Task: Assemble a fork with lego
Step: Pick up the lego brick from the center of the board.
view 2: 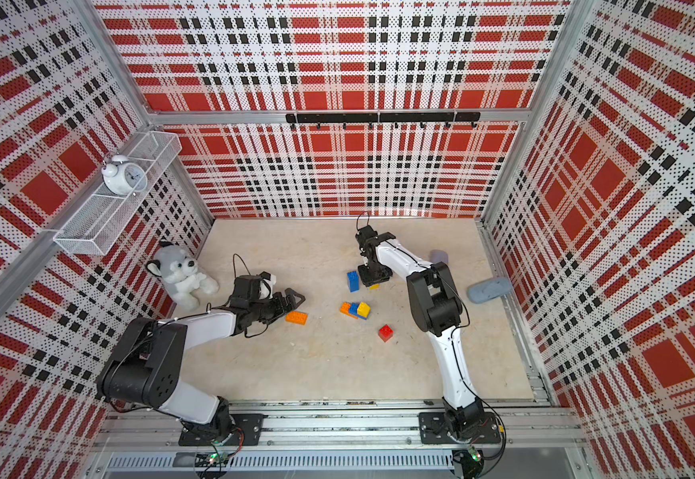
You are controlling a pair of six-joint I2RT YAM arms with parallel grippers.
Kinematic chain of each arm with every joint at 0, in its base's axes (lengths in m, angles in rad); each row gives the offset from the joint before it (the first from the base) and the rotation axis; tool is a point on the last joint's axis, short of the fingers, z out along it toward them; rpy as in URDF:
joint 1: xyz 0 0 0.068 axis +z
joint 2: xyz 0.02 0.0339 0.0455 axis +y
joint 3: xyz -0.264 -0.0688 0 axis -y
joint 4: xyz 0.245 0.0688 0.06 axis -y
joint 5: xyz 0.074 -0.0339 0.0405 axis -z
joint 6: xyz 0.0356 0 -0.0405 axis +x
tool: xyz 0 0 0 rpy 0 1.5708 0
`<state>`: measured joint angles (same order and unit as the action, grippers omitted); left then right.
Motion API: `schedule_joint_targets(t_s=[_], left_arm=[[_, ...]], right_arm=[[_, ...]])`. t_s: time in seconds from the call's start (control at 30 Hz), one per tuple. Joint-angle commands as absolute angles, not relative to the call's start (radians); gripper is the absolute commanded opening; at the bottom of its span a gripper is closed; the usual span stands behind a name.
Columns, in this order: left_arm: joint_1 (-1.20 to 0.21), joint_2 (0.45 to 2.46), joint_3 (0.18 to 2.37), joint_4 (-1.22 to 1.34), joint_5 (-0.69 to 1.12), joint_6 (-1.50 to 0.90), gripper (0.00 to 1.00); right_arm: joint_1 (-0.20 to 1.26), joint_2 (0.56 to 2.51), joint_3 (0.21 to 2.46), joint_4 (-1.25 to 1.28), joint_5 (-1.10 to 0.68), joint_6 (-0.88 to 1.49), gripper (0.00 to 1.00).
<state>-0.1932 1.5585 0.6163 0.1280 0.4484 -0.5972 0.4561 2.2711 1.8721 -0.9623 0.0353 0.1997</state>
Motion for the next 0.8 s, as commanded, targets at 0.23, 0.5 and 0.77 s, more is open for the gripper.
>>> schedule_joint_targets(t_s=[0.23, 0.5, 0.77], left_arm=[[-0.279, 1.626, 0.664, 0.118, 0.461, -0.592, 0.97], [-0.318, 1.591, 0.631, 0.121, 0.442, -0.639, 0.97], [-0.456, 1.678, 0.679, 0.187, 0.44, -0.695, 0.98]], right_arm=[[0.458, 2.082, 1.786, -0.92, 0.113, 0.133, 0.29], [0.46, 1.964, 1.741, -0.936, 0.114, 0.11, 0.28], [0.507, 1.872, 1.709, -0.95, 0.096, 0.077, 0.28]])
